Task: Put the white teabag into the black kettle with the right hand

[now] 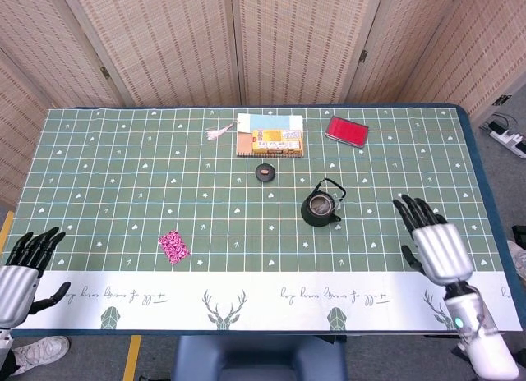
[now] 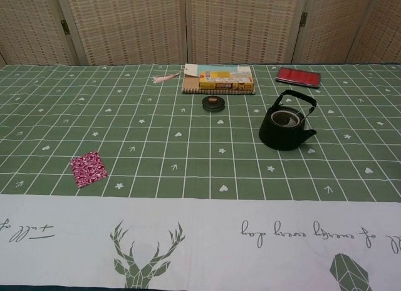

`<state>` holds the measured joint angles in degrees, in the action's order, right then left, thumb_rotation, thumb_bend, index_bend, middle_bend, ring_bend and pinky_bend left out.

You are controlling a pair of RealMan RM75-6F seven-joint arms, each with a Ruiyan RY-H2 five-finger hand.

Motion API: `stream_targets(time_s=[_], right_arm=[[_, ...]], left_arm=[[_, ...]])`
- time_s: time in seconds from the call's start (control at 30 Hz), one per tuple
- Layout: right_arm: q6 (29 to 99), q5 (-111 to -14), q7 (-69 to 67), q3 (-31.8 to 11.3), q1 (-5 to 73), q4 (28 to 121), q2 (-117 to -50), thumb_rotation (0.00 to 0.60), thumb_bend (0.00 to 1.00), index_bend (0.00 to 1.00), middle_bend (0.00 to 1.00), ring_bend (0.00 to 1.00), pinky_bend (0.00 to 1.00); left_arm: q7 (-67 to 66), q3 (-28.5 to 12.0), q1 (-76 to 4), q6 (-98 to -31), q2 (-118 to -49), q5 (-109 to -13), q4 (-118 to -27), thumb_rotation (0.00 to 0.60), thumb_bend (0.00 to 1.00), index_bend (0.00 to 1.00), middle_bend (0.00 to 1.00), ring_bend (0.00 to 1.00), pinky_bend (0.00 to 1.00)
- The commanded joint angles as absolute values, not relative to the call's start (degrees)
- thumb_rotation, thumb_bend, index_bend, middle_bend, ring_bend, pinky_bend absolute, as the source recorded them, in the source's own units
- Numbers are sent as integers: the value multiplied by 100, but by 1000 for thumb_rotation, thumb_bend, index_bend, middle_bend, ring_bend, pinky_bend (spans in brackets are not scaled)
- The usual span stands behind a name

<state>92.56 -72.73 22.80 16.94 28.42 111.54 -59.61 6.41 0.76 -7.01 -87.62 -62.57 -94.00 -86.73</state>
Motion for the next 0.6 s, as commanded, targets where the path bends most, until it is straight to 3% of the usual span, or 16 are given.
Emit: stream_targets(time_s=[0.03, 0.13, 0.2, 0.6], right_arm=[[9937, -8196, 1719, 2132, 1658, 9778, -6696, 600, 429, 0, 0, 0, 159], [9986, -8298, 1503, 2053, 1403, 9342, -6860, 600, 429, 0, 0, 0, 27], [9970, -8328, 1254, 1975, 1289, 9095, -6936, 600, 430, 0, 0, 0, 0], [9701, -8777, 837, 1562, 911, 8736, -6925, 600, 430, 0, 0, 0, 0]], left_arm=[[512, 114, -693, -8784, -6312, -9489, -8691, 600, 281, 0, 0, 65, 41], [434, 153, -694, -8803, -6336, -9587, -8716, 600, 281, 0, 0, 65, 41], [372, 182, -689, -8824, -6359, -9657, -8726, 600, 281, 0, 0, 65, 41], [260, 236, -680, -8833, -6398, -9748, -8744, 600, 281, 0, 0, 64, 41]])
